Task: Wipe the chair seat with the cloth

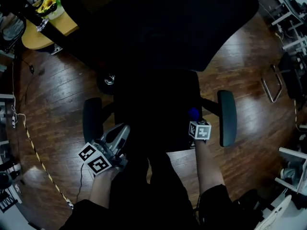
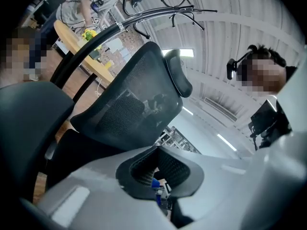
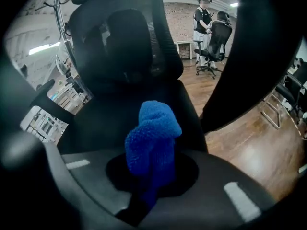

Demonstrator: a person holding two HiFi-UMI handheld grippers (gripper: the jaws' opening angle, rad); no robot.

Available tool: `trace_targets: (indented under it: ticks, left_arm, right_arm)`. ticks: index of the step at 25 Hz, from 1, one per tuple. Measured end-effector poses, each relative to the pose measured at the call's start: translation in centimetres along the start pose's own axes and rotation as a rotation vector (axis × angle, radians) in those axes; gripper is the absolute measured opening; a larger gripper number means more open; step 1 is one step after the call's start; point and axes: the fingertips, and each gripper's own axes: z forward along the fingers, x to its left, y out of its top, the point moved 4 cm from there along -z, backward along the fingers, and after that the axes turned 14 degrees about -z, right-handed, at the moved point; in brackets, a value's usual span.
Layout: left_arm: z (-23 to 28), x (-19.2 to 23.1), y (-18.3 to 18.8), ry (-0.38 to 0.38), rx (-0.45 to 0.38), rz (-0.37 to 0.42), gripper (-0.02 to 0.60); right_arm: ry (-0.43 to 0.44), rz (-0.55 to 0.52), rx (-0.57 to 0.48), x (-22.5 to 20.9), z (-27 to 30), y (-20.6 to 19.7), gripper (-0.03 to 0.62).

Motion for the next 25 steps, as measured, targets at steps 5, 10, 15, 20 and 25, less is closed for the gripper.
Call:
trace_targets:
  ticks: [5, 10, 15, 20, 25]
  left_arm:
    - [0.1, 0.2, -0.3, -0.012, 0.020, -0.002, -0.009]
    - [0.0, 0.1, 0.5, -0.002, 0.000, -0.007, -0.009]
    - [-1.8, -0.2, 1.6, 0.022, -0.062, -0.009, -0.009]
    - [-4.7, 0.2, 2.7, 0.055, -0.124, -0.008, -0.009]
    - [-6.7, -0.1, 2.6, 0.064, -0.158, -0.007, -0.009]
  right_arm:
    - [-0.040, -0.004, 0.012, -0.5, -0.6, -0.3, 0.035]
    - [0.014, -0.010, -0.035, 3.9, -0.1, 1.2, 0.035]
    - [0.252, -0.064, -0.033, 16.9, 1.9, 2.3, 0.035]
    - [0.490, -0.167, 0.007, 30.2, 3.4, 1.0, 0.035]
    - [0.554, -0.252, 0.012, 36.1, 3.4, -1.0, 0.035]
